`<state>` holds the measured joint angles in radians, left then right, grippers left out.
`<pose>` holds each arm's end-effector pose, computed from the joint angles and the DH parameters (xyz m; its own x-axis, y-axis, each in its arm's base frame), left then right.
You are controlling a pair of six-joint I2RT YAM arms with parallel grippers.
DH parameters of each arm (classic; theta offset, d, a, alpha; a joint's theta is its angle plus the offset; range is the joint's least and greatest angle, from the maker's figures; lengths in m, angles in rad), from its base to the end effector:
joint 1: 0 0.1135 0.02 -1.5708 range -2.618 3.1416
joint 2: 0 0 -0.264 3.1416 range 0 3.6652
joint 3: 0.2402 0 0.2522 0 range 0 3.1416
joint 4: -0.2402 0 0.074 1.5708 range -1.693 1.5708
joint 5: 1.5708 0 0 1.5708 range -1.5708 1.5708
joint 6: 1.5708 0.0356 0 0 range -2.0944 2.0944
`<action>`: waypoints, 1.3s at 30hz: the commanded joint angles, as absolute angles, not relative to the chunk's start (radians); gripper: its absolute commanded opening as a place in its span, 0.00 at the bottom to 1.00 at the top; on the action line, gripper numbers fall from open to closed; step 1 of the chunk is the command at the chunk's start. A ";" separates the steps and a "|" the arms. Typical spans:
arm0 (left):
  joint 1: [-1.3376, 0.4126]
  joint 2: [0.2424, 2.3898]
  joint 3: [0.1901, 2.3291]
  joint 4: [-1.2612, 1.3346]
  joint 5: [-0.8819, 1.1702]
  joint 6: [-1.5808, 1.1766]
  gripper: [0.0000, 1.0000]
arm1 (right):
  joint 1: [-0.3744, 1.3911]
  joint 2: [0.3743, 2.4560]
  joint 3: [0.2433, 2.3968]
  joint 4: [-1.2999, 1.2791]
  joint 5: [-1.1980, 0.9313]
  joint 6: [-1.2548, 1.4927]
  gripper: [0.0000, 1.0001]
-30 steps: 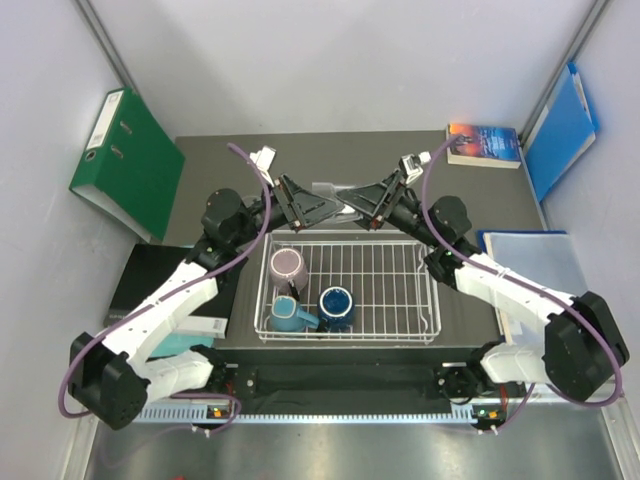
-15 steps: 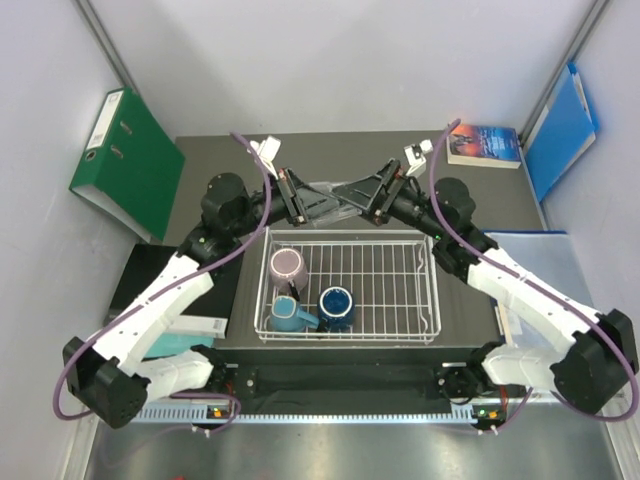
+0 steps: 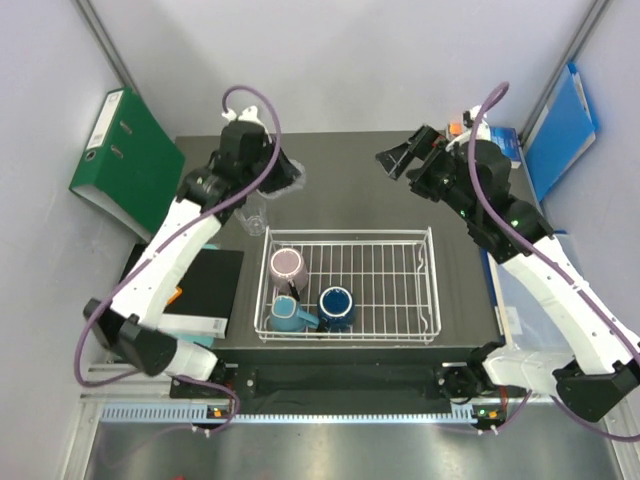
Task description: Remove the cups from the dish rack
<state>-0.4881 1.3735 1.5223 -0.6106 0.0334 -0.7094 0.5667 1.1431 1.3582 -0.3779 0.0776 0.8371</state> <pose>0.2642 -0.1416 0.4192 -0.6211 -0.4073 -0.6696 0.1193 0.7952 -0.5944 0.2082 0.1292 0.4469 -0.4411 0.5970 -0.6701 -0.2136 0.6554 0.7245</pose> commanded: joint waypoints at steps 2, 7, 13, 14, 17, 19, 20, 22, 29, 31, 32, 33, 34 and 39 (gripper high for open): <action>-0.396 1.615 1.839 -1.009 -0.390 -0.572 0.00 | 0.558 1.193 1.408 -0.736 0.330 0.716 1.00; -0.217 1.753 1.970 -1.069 -0.351 -0.578 0.00 | 0.558 1.203 1.407 -0.792 0.373 0.670 1.00; -0.108 1.842 2.002 -1.072 -0.394 -0.557 0.00 | 0.558 1.192 1.378 -0.779 0.370 0.629 1.00; -0.098 1.861 2.002 -1.072 -0.391 -0.554 0.00 | 0.558 1.195 1.374 -0.781 0.368 0.624 1.00; -0.080 1.914 2.009 -1.071 -0.379 -0.540 0.00 | 0.558 1.204 1.368 -0.779 0.359 0.615 1.00; -0.075 1.943 2.019 -1.071 -0.356 -0.535 0.00 | 0.558 1.213 1.365 -0.781 0.354 0.612 1.00; -0.075 1.975 2.025 -1.075 -0.347 -0.535 0.00 | 0.557 1.216 1.364 -0.776 0.356 0.604 1.00; -0.075 2.008 2.037 -1.083 -0.330 -0.537 0.00 | 0.558 1.224 1.359 -0.770 0.351 0.598 1.00; -0.075 2.098 2.026 -1.086 -0.344 -0.554 0.00 | 0.552 1.256 1.351 -0.743 0.328 0.572 1.00; -0.075 2.108 2.008 -1.077 -0.336 -0.557 0.00 | 0.545 1.267 1.347 -0.735 0.313 0.569 1.00; -0.075 2.108 1.984 -1.059 -0.331 -0.558 0.00 | 0.545 1.269 1.345 -0.730 0.307 0.568 1.00; -0.074 2.109 1.968 -1.046 -0.324 -0.561 0.00 | 0.540 1.273 1.345 -0.729 0.299 0.565 1.00; -0.074 2.105 1.951 -1.034 -0.302 -0.564 0.00 | 0.538 1.279 1.345 -0.727 0.296 0.560 0.99; -0.071 2.106 1.864 -0.973 -0.259 -0.577 0.00 | 0.528 1.302 1.354 -0.723 0.279 0.554 1.00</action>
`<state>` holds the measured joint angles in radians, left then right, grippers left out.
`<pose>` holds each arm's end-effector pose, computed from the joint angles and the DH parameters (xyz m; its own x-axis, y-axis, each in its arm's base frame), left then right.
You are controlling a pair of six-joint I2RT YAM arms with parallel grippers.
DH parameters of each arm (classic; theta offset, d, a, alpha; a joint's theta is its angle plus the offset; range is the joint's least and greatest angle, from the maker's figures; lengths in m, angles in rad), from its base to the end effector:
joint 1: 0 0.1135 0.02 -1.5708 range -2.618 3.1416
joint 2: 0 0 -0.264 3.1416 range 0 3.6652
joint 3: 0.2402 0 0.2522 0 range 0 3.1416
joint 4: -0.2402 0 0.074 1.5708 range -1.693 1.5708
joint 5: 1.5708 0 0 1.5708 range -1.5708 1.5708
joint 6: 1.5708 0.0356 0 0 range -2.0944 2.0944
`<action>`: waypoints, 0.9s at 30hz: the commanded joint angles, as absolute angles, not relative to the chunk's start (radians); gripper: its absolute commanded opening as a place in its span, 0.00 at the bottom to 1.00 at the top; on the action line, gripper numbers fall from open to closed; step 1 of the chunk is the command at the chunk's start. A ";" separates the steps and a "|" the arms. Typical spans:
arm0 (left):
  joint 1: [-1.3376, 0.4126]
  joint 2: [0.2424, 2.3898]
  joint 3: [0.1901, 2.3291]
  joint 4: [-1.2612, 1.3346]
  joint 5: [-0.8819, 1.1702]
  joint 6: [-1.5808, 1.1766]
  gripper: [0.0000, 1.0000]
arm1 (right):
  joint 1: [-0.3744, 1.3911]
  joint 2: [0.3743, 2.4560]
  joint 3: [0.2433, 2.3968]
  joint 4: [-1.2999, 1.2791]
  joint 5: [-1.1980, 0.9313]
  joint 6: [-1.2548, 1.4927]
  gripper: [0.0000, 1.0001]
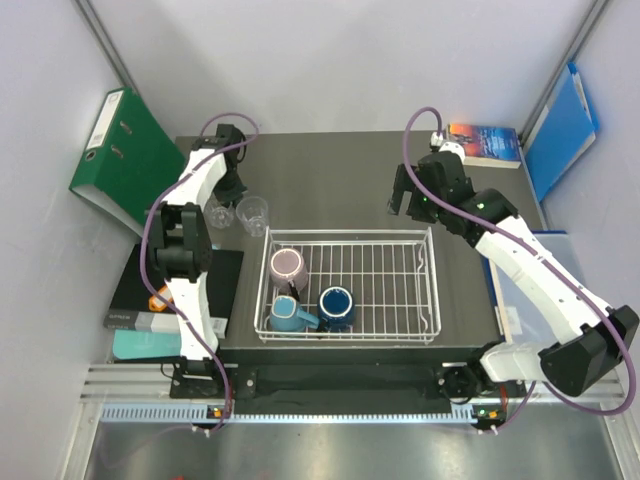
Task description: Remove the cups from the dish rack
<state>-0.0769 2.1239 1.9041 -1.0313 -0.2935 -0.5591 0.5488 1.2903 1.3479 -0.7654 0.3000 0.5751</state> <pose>0.4443 -0.0239 0.2407 -0.7933 -0.4481 -0.4121 -0.5166 0.8537 0.0661 0.2359 0.1319 0.3710 -0.6323 0.2224 -0.7421 0.0443 0.9667 0.2520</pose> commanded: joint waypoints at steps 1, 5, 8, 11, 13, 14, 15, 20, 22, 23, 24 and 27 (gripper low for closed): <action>-0.069 2.114 1.855 -0.974 -0.250 -0.578 0.00 | 0.525 1.302 1.355 -0.723 0.278 0.551 1.00; -0.069 2.125 1.832 -0.968 -0.233 -0.587 0.00 | 0.519 1.312 1.351 -0.724 0.275 0.551 1.00; -0.068 2.123 1.812 -0.956 -0.227 -0.592 0.00 | 0.515 1.315 1.347 -0.724 0.273 0.551 1.00; -0.068 2.120 1.804 -0.957 -0.229 -0.594 0.04 | 0.512 1.316 1.342 -0.721 0.268 0.548 1.00; -0.067 2.112 1.802 -0.959 -0.233 -0.597 0.11 | 0.511 1.321 1.342 -0.719 0.261 0.548 1.00; -0.067 2.109 1.801 -0.959 -0.235 -0.598 0.14 | 0.511 1.321 1.341 -0.718 0.258 0.549 1.00; -0.067 2.103 1.802 -0.957 -0.239 -0.598 0.21 | 0.509 1.319 1.339 -0.715 0.255 0.548 1.00; -0.060 2.080 1.812 -0.963 -0.245 -0.594 0.35 | 0.511 1.321 1.338 -0.709 0.255 0.545 1.00; -0.057 2.071 1.815 -0.963 -0.253 -0.592 0.40 | 0.511 1.319 1.333 -0.707 0.252 0.543 1.00; -0.057 2.066 1.816 -0.965 -0.255 -0.592 0.41 | 0.511 1.318 1.335 -0.706 0.253 0.543 1.00; -0.055 2.063 1.819 -0.972 -0.258 -0.592 0.43 | 0.511 1.316 1.333 -0.704 0.250 0.543 1.00; -0.052 2.046 1.841 -0.997 -0.287 -0.601 0.52 | 0.511 1.310 1.324 -0.698 0.248 0.545 1.00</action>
